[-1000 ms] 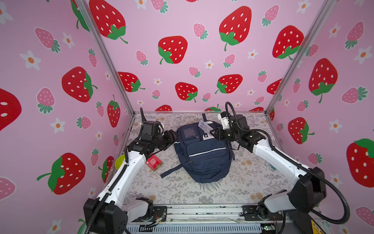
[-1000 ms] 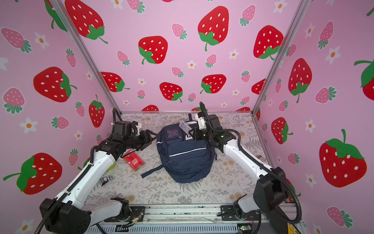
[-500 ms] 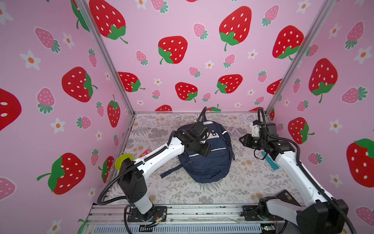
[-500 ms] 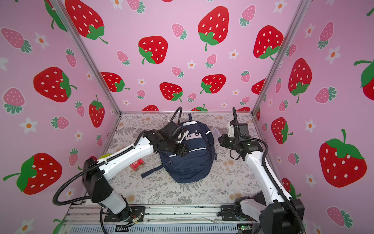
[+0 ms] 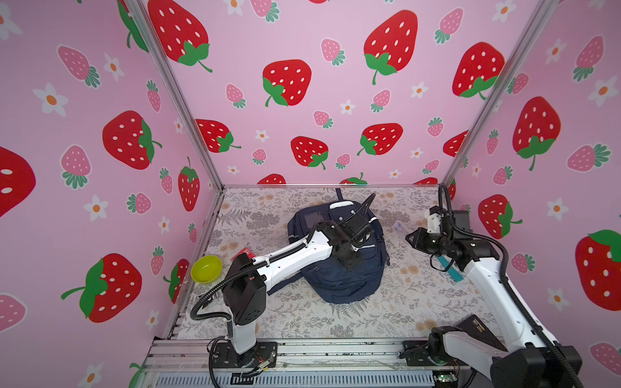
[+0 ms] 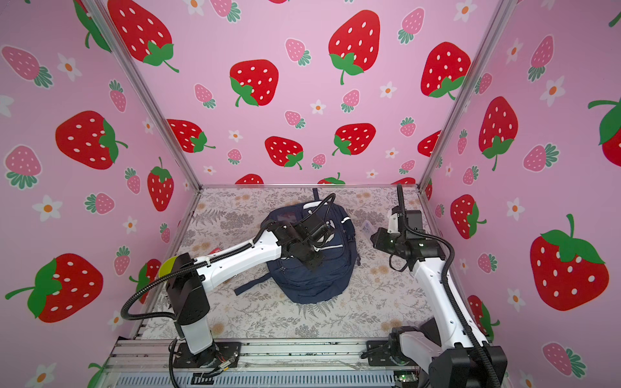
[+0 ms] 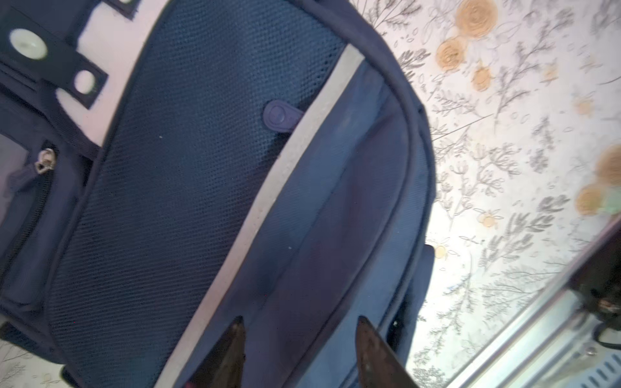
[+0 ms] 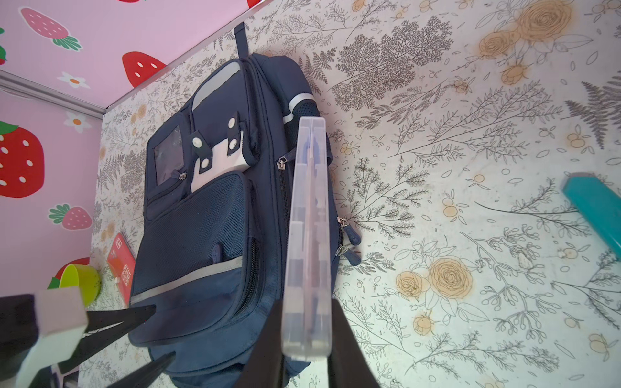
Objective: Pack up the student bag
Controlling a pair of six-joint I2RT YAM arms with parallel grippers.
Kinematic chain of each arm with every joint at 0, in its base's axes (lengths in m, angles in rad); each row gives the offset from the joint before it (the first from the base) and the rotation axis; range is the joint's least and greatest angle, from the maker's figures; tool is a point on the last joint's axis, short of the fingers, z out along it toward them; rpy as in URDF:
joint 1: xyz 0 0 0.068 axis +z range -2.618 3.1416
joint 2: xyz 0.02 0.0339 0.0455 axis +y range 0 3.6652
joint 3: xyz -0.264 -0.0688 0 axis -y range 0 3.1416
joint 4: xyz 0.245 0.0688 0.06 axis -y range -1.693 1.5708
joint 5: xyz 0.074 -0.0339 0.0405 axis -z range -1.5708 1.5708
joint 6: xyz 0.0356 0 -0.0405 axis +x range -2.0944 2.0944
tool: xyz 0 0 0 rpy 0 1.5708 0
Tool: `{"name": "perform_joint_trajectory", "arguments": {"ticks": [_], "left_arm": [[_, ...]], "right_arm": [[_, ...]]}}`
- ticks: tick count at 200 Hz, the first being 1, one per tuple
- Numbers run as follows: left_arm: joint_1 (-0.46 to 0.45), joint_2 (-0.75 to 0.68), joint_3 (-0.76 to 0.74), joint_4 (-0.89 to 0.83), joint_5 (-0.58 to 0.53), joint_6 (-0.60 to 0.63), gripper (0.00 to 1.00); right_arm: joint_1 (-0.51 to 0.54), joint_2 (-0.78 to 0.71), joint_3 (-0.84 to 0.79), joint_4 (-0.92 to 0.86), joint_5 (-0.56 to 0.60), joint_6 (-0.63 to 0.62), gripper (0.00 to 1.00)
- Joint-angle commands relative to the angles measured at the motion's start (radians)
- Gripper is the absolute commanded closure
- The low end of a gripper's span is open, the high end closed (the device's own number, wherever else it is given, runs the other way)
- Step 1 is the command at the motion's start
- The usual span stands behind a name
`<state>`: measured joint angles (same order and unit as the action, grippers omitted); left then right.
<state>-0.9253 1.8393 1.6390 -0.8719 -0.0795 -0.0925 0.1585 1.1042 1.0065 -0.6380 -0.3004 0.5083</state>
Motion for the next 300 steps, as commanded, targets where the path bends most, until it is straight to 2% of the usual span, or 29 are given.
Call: {"name": "perform_joint_trajectory", "arguments": {"ticks": [1, 43, 61, 67, 91, 131, 152, 175, 251, 254, 277, 300], "left_arm": [[-0.005, -0.017, 0.002, 0.009, -0.129, 0.005, 0.58], [0.003, -0.097, -0.041, 0.088, -0.209, 0.003, 0.87], [0.012, -0.138, -0.070, 0.117, -0.234, 0.012, 0.93], [0.018, -0.152, -0.081, 0.127, -0.235, 0.011, 1.00], [0.069, -0.229, -0.143, 0.185, -0.190, -0.013, 1.00], [0.185, -0.384, -0.313, 0.377, -0.029, -0.054, 1.00], [0.231, -0.415, -0.342, 0.393, 0.029, -0.050, 1.00], [0.294, -0.420, -0.347, 0.396, 0.152, -0.083, 1.00], [0.327, -0.376, -0.286, 0.399, 0.211, -0.094, 1.00], [0.328, -0.376, -0.286, 0.401, 0.237, -0.092, 1.00], [0.335, -0.379, -0.286, 0.412, 0.250, -0.088, 1.00], [0.334, -0.382, -0.284, 0.410, 0.263, -0.087, 1.00]], "right_arm": [[-0.006, -0.009, -0.002, -0.010, -0.027, -0.018, 1.00], [-0.005, -0.015, -0.005, -0.003, -0.062, -0.013, 1.00], [-0.006, -0.013, 0.003, 0.002, -0.082, -0.014, 1.00], [-0.006, -0.011, 0.007, 0.006, -0.091, -0.019, 1.00], [-0.005, -0.008, 0.026, 0.012, -0.125, -0.035, 1.00], [0.004, -0.008, 0.046, 0.025, -0.224, -0.069, 1.00], [0.038, -0.018, 0.054, 0.038, -0.280, -0.084, 1.00], [0.096, -0.023, 0.078, 0.019, -0.297, -0.107, 1.00], [0.323, -0.101, 0.082, -0.004, -0.428, -0.118, 1.00], [0.334, -0.104, 0.077, -0.004, -0.434, -0.115, 1.00], [0.416, -0.112, -0.020, 0.066, -0.487, -0.040, 1.00], [0.515, -0.101, -0.096, 0.166, -0.443, 0.036, 1.00]]}}
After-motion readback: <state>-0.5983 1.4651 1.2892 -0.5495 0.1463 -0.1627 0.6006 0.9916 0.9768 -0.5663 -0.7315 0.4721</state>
